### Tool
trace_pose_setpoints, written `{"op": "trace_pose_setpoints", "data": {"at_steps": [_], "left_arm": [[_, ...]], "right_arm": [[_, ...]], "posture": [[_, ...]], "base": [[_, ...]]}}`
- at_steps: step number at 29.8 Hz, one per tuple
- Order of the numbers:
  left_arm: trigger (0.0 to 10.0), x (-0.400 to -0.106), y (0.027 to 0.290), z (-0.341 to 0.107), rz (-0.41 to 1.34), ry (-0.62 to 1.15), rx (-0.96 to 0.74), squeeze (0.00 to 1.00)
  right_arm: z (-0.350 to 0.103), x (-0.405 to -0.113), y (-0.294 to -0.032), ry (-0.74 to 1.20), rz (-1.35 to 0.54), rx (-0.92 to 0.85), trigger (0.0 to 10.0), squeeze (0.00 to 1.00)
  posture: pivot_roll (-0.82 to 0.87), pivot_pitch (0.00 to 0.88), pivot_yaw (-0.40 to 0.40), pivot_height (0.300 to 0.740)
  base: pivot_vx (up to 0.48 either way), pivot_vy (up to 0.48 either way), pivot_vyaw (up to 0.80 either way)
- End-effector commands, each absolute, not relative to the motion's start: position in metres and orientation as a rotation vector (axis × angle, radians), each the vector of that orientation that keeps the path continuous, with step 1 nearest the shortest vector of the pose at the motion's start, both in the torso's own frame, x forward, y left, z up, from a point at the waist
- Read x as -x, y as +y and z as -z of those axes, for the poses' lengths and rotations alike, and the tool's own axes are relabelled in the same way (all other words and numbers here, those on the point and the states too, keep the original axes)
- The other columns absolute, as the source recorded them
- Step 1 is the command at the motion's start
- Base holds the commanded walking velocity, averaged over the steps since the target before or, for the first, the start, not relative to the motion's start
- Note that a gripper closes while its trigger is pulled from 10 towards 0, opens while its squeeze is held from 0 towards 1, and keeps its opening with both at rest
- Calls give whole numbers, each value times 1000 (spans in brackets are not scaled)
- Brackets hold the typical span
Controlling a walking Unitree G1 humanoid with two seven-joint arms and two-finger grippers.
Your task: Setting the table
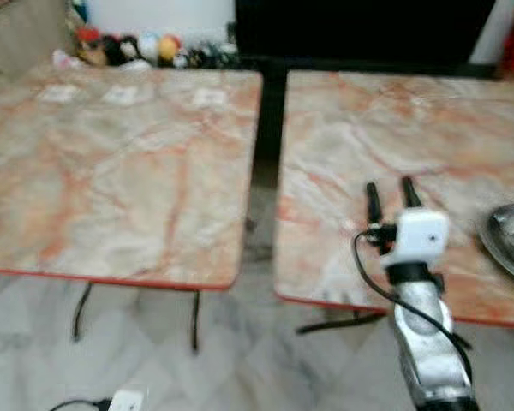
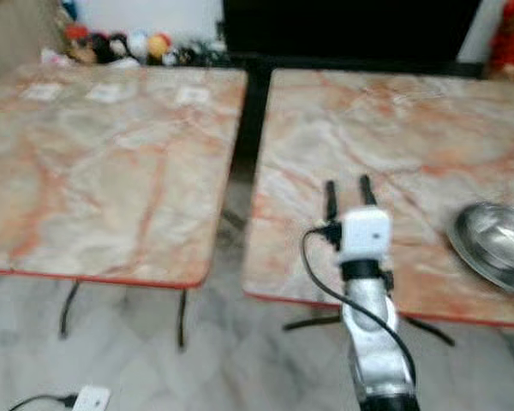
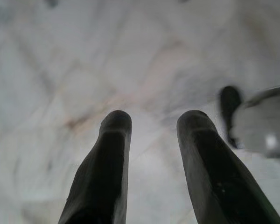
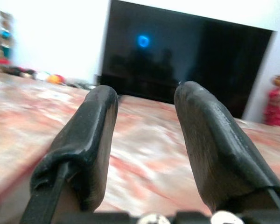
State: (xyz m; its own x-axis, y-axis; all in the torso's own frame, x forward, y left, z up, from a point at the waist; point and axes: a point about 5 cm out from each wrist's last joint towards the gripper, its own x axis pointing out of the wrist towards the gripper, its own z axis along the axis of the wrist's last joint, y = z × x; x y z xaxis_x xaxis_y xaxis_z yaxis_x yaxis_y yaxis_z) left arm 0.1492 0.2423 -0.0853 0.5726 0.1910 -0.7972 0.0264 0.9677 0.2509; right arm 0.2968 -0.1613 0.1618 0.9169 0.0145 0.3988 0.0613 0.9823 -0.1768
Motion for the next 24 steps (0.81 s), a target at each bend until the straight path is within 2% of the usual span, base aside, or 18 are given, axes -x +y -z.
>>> {"op": "trace_pose_setpoints", "data": {"at_steps": [1,24], "left_arm": [[10000,-146,240,88,-98,973,-236,0],[10000,-144,243,88,-104,981,-236,0]], "right_arm": [[-158,-294,-171,-390,60,189,10000,0],[-155,-293,-169,-374,78,175,10000,0]], "posture": [[-69,81,40,740],[-64,87,39,740]], "base": [[0,480,0],[0,480,0]]}}
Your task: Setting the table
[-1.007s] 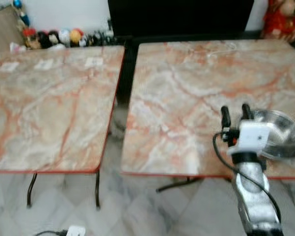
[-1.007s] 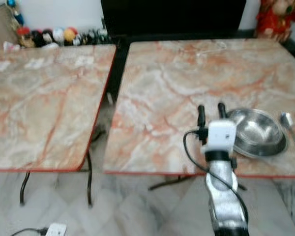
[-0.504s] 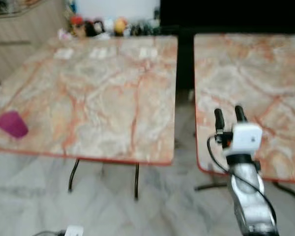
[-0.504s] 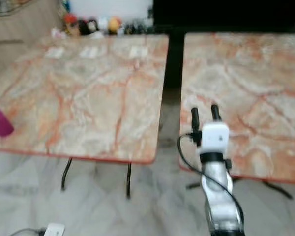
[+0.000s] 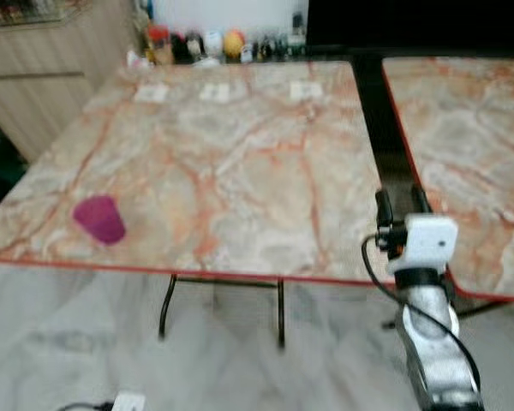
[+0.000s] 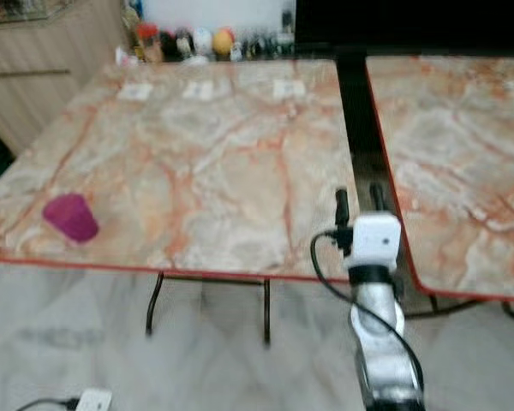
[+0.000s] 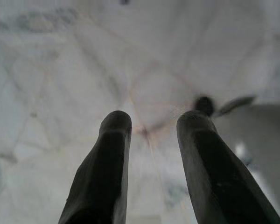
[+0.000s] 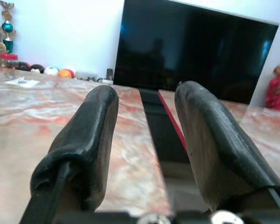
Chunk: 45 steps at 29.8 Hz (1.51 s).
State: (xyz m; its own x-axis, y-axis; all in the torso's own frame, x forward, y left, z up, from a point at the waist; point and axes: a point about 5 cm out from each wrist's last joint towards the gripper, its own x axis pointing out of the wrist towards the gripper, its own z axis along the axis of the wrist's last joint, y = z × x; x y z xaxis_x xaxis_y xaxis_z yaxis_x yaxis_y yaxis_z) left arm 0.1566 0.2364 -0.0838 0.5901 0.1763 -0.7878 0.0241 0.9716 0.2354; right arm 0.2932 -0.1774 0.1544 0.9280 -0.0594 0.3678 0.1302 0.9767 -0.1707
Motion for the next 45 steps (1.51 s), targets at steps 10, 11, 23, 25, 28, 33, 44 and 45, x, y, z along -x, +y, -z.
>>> {"op": "trace_pose_setpoints", "data": {"at_steps": [10,11,23,25,28,33,44,45], "left_arm": [[10000,-143,243,88,-106,983,-236,0],[10000,-143,244,88,-106,983,-237,0],[10000,-141,244,88,-109,988,-238,0],[10000,-140,244,88,-110,988,-238,0],[10000,-140,244,89,-110,988,-238,0],[10000,-141,245,88,-117,976,-256,0],[10000,-143,246,87,-110,972,-259,0],[10000,-143,246,87,-110,972,-259,0]], "right_arm": [[-153,-294,-166,-360,76,162,10000,0],[-153,-295,-166,-360,75,160,10000,0],[-153,-297,-166,-358,69,160,10000,0],[-153,-297,-166,-358,68,159,10000,0],[-153,-298,-165,-357,66,160,10000,0],[-154,-299,-166,-363,64,167,10000,0],[-155,-300,-168,-359,72,170,10000,0],[-155,-300,-168,-359,72,170,10000,0]], "posture": [[-60,90,42,740],[-59,88,43,740],[-58,89,42,740],[-58,89,41,740],[-57,89,42,740],[-57,90,41,740],[-59,91,41,740],[-59,91,41,740]], "base": [[0,480,0],[0,480,0],[0,480,0],[0,480,0],[0,480,0],[0,193,0],[0,0,0],[0,0,0]]}}
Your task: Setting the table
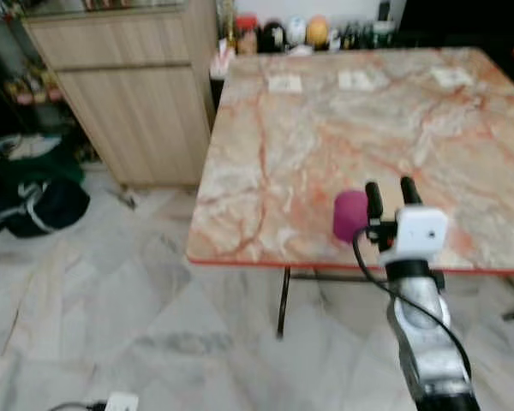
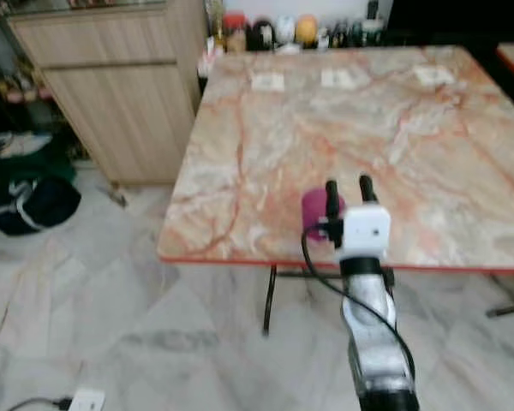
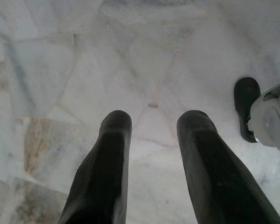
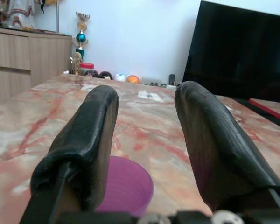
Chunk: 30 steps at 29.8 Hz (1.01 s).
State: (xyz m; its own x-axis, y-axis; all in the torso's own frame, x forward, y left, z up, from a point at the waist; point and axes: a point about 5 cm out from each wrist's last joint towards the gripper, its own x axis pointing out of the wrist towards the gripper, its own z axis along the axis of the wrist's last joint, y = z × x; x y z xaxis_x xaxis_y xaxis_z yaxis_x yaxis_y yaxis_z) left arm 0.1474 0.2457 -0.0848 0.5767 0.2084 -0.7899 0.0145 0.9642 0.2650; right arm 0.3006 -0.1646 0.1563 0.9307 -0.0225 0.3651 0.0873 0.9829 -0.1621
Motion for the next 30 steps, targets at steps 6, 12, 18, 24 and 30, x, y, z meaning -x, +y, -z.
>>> {"op": "trace_pose_setpoints", "data": {"at_steps": [6,12,18,24,30], "left_arm": [[10000,-144,245,86,-110,966,-258,0],[10000,-144,245,86,-105,963,-259,0],[10000,-145,245,86,-104,961,-261,0],[10000,-146,243,86,-100,945,-250,0],[10000,-147,243,86,-95,948,-256,0]], "right_arm": [[-150,-301,-176,-312,97,112,10000,1000],[-142,-306,-195,-217,193,6,10000,1000],[-135,-313,-199,-133,146,-81,10000,0],[-146,-326,-201,-131,100,-121,10000,0],[-154,-326,-196,-184,70,-114,10000,0]], "posture": [[-59,93,40,740],[-60,88,42,740],[-59,84,43,740],[-54,75,42,740],[-52,70,42,740]], "base": [[0,0,0],[0,0,0],[0,0,0],[0,0,0],[0,0,0]]}}
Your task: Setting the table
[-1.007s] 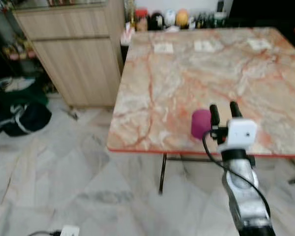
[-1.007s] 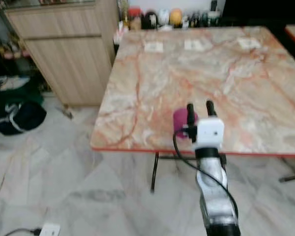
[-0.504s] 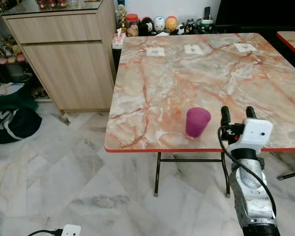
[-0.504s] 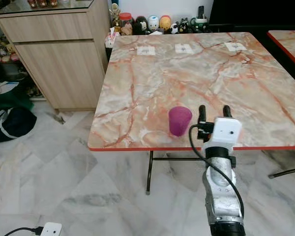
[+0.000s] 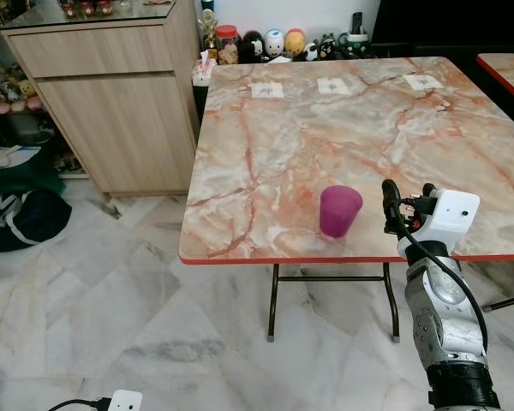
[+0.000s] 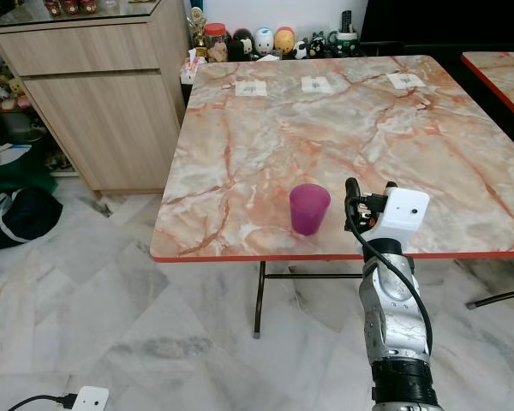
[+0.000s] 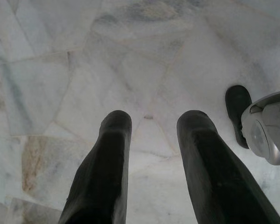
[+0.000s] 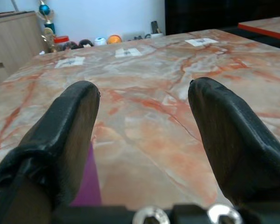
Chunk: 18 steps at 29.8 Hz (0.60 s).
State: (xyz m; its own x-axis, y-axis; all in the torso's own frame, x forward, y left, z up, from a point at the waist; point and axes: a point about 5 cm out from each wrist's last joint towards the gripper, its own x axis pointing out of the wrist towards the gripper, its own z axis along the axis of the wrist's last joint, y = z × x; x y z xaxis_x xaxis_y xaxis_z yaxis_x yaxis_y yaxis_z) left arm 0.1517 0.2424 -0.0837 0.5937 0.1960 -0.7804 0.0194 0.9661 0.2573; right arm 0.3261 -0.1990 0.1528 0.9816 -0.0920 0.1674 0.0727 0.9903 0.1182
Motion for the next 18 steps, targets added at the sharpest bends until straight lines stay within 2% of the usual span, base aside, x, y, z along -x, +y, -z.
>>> {"op": "trace_pose_setpoints", "data": {"at_steps": [1,12,18], "left_arm": [[10000,-147,243,85,-93,946,-259,0],[10000,-150,243,84,-92,936,-260,0],[10000,-150,242,84,-92,935,-259,0]], "right_arm": [[-154,-326,-195,-183,66,-110,10000,0],[-154,-324,-191,-199,41,-69,10000,0],[-153,-322,-188,-196,23,-71,10000,0]], "posture": [[-53,67,43,740],[-57,73,43,740],[-54,77,42,740]], "base": [[0,0,0],[265,0,0],[0,0,0]]}}
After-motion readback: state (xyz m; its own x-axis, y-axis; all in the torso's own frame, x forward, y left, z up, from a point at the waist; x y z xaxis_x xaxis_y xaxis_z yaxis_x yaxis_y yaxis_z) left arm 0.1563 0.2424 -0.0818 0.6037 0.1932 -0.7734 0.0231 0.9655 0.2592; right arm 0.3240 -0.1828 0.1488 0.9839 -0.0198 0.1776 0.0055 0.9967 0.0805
